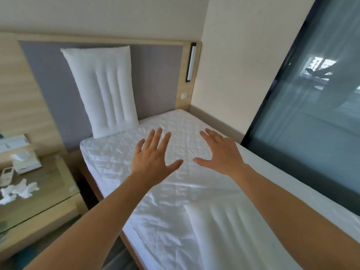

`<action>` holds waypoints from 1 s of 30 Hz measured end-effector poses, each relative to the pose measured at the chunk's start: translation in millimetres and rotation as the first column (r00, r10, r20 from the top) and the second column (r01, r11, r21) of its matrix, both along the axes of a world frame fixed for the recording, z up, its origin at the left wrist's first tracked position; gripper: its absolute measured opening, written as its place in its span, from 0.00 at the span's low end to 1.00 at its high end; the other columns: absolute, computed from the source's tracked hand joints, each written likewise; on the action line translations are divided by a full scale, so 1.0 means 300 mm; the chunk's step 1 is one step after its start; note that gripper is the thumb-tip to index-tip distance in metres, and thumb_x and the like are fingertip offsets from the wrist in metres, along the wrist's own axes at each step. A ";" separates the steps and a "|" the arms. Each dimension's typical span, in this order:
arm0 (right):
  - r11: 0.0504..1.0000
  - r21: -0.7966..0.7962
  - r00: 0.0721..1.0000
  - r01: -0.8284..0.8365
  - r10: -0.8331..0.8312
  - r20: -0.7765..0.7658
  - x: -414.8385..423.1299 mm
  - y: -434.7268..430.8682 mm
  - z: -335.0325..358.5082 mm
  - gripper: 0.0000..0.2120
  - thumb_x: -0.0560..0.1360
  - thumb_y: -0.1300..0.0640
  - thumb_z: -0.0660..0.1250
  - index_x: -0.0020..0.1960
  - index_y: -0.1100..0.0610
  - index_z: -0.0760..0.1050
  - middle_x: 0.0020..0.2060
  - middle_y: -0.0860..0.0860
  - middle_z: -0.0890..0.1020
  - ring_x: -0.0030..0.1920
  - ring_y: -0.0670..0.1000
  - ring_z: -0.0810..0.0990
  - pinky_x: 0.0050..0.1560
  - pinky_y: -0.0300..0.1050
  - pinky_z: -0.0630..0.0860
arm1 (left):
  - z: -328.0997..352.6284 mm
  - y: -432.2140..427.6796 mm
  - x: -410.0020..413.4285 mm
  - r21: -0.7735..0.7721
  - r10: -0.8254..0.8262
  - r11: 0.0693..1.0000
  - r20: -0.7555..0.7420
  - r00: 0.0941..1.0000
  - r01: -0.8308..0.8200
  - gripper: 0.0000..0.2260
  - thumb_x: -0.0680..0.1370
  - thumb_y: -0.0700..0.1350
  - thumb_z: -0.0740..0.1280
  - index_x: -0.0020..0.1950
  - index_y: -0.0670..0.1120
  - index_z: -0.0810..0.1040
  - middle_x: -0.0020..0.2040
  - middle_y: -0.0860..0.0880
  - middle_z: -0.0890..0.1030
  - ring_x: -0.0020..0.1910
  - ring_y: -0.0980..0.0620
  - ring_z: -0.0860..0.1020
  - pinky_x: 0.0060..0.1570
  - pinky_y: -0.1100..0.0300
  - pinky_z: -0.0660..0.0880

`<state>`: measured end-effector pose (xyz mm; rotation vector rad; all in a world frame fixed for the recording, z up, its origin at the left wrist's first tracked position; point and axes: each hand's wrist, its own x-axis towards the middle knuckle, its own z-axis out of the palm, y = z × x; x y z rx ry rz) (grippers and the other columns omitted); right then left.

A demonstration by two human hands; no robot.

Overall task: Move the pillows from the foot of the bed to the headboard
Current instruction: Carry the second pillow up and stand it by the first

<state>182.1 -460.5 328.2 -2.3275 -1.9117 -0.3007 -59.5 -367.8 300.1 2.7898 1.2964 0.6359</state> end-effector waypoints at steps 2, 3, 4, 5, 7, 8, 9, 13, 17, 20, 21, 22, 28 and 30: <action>1.000 -0.031 1.000 -0.002 0.002 0.005 -0.003 -0.125 -0.030 0.49 0.69 0.20 0.54 0.82 0.45 0.51 0.82 0.46 0.56 0.81 0.48 0.55 0.76 0.57 0.60 | -0.054 -0.133 -0.009 -0.038 -0.008 0.999 0.010 1.000 0.008 0.44 0.74 0.78 0.47 0.83 0.56 0.44 0.84 0.50 0.44 0.82 0.49 0.42 0.79 0.44 0.48; 0.999 -0.042 1.000 0.001 0.000 0.011 -0.002 -0.184 -0.040 0.49 0.69 0.20 0.54 0.82 0.45 0.51 0.82 0.46 0.56 0.81 0.48 0.56 0.76 0.57 0.60 | -0.078 -0.192 -0.006 -0.057 -0.012 0.998 0.013 1.000 0.013 0.44 0.74 0.78 0.47 0.83 0.56 0.45 0.84 0.50 0.45 0.82 0.49 0.42 0.79 0.44 0.48; 0.998 -0.056 1.000 0.003 -0.002 0.017 0.001 -0.240 -0.048 0.49 0.70 0.20 0.54 0.82 0.46 0.52 0.82 0.47 0.57 0.80 0.49 0.57 0.76 0.57 0.61 | -0.100 -0.249 -0.001 -0.081 -0.017 0.997 0.014 1.000 0.018 0.44 0.74 0.78 0.47 0.83 0.55 0.45 0.84 0.50 0.45 0.82 0.49 0.43 0.79 0.44 0.48; 0.997 -0.071 1.000 0.006 -0.005 0.023 0.006 -0.294 -0.054 0.49 0.70 0.20 0.54 0.82 0.46 0.52 0.82 0.47 0.58 0.80 0.49 0.58 0.75 0.56 0.61 | -0.119 -0.301 0.006 -0.105 -0.024 0.994 0.009 1.000 0.025 0.44 0.74 0.78 0.48 0.83 0.55 0.45 0.84 0.49 0.45 0.82 0.49 0.43 0.79 0.44 0.48; 0.994 -0.105 0.999 0.023 -0.019 0.038 0.021 -0.396 -0.066 0.48 0.70 0.21 0.54 0.82 0.46 0.53 0.82 0.47 0.58 0.80 0.49 0.59 0.75 0.56 0.62 | -0.154 -0.392 0.027 -0.140 -0.037 0.990 -0.006 0.999 0.036 0.44 0.74 0.77 0.48 0.83 0.55 0.46 0.84 0.49 0.46 0.82 0.49 0.43 0.79 0.44 0.48; 0.992 -0.119 0.999 0.035 -0.031 0.038 0.033 -0.440 -0.073 0.48 0.70 0.21 0.54 0.82 0.46 0.52 0.81 0.47 0.58 0.80 0.48 0.59 0.75 0.56 0.62 | -0.167 -0.429 0.041 -0.157 -0.040 0.987 -0.005 0.999 0.039 0.44 0.74 0.77 0.49 0.83 0.54 0.46 0.84 0.49 0.46 0.82 0.49 0.43 0.79 0.44 0.48; 0.990 -0.134 0.998 0.048 -0.044 0.034 0.047 -0.479 -0.077 0.48 0.70 0.21 0.54 0.82 0.45 0.52 0.81 0.47 0.58 0.80 0.48 0.58 0.75 0.56 0.61 | -0.177 -0.460 0.056 -0.174 -0.043 0.984 -0.002 0.999 0.042 0.44 0.74 0.77 0.49 0.83 0.54 0.46 0.84 0.49 0.46 0.82 0.49 0.43 0.79 0.44 0.47; 0.978 -0.185 0.995 0.095 -0.093 0.021 0.121 -0.596 -0.100 0.48 0.69 0.20 0.54 0.82 0.44 0.51 0.81 0.46 0.58 0.80 0.47 0.58 0.76 0.55 0.60 | -0.228 -0.553 0.124 -0.216 -0.064 0.974 0.010 0.998 0.065 0.44 0.74 0.77 0.49 0.83 0.54 0.48 0.84 0.49 0.47 0.82 0.49 0.43 0.79 0.44 0.47; 0.966 -0.223 0.991 0.133 -0.133 0.015 0.215 -0.669 -0.141 0.48 0.70 0.20 0.54 0.82 0.43 0.51 0.82 0.45 0.57 0.80 0.47 0.58 0.76 0.54 0.59 | -0.278 -0.603 0.212 -0.255 -0.076 0.964 -0.010 0.997 0.071 0.44 0.74 0.77 0.49 0.83 0.53 0.49 0.84 0.49 0.47 0.82 0.49 0.43 0.79 0.44 0.48; 0.959 -0.243 0.989 0.143 -0.144 0.017 0.304 -0.692 -0.188 0.47 0.70 0.20 0.53 0.81 0.44 0.52 0.81 0.46 0.58 0.79 0.48 0.60 0.76 0.54 0.60 | -0.327 -0.621 0.301 -0.289 -0.084 0.955 -0.033 0.996 0.071 0.44 0.74 0.77 0.49 0.83 0.52 0.48 0.84 0.49 0.47 0.82 0.49 0.43 0.79 0.44 0.48; 0.957 -0.251 0.990 0.142 -0.143 0.013 0.337 -0.694 -0.210 0.47 0.70 0.21 0.54 0.81 0.45 0.53 0.81 0.47 0.59 0.79 0.48 0.60 0.76 0.54 0.61 | -0.347 -0.623 0.334 -0.300 -0.084 0.952 -0.040 0.996 0.068 0.44 0.74 0.77 0.49 0.83 0.52 0.49 0.84 0.49 0.47 0.82 0.49 0.44 0.79 0.44 0.48; 0.955 -0.261 0.990 0.138 -0.141 0.006 0.372 -0.691 -0.233 0.47 0.70 0.21 0.54 0.81 0.45 0.53 0.81 0.47 0.59 0.79 0.49 0.61 0.75 0.54 0.61 | -0.369 -0.623 0.368 -0.310 -0.082 0.949 -0.044 0.996 0.064 0.45 0.74 0.77 0.49 0.83 0.52 0.49 0.84 0.49 0.48 0.82 0.49 0.44 0.79 0.44 0.48; 0.940 -0.331 0.993 0.086 -0.106 -0.043 0.606 -0.597 -0.433 0.47 0.70 0.21 0.55 0.80 0.46 0.56 0.80 0.48 0.62 0.78 0.49 0.63 0.73 0.54 0.63 | -0.547 -0.561 0.592 -0.376 -0.050 0.926 -0.085 0.995 0.015 0.45 0.74 0.77 0.52 0.83 0.51 0.52 0.84 0.49 0.51 0.82 0.50 0.46 0.78 0.46 0.49; 0.932 -0.358 0.994 0.062 -0.091 -0.064 0.685 -0.540 -0.518 0.47 0.70 0.21 0.56 0.80 0.46 0.57 0.80 0.48 0.62 0.78 0.49 0.64 0.73 0.54 0.64 | -0.616 -0.519 0.669 -0.401 -0.034 0.916 -0.120 0.992 -0.017 0.45 0.74 0.77 0.51 0.83 0.51 0.51 0.84 0.49 0.50 0.82 0.50 0.46 0.78 0.46 0.49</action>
